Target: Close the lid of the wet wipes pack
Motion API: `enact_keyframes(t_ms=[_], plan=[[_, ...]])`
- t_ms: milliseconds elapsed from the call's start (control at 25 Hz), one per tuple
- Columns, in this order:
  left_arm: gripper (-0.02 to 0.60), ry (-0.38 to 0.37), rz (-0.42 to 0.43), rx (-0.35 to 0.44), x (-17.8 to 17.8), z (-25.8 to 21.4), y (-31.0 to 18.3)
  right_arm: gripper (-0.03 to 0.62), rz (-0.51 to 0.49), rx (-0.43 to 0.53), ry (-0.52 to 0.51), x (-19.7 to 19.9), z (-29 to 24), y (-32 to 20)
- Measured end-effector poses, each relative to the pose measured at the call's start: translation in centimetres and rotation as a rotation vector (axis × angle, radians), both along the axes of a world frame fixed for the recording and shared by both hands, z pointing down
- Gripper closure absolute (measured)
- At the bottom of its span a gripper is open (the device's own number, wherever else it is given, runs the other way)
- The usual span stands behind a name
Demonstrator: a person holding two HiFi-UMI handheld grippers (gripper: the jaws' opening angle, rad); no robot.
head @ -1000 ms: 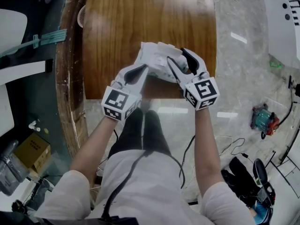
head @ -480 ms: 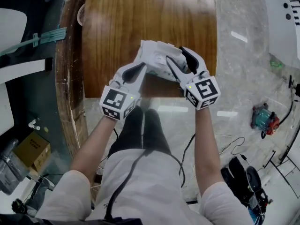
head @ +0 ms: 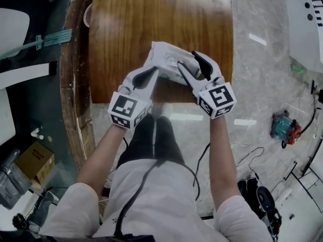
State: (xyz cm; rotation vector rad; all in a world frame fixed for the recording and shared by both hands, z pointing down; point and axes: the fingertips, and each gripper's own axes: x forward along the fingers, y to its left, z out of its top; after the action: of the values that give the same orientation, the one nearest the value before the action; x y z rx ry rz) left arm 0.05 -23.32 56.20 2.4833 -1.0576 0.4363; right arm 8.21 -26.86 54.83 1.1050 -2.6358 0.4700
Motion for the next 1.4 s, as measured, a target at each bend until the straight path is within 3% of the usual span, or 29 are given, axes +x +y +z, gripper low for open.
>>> enact_keyframes(t_ms=[840, 1400], plan=[[0.565, 0.007, 0.008, 0.018, -0.6, -0.9, 1.6, 0.367, -0.009, -0.007, 0.024, -0.8, 0.4, 1.9], [0.565, 0.01, 0.009, 0.022, -1.0, -1.4, 2.2, 0.367, -0.056, -0.028, 0.121, -1.4, 1.6, 3.4]])
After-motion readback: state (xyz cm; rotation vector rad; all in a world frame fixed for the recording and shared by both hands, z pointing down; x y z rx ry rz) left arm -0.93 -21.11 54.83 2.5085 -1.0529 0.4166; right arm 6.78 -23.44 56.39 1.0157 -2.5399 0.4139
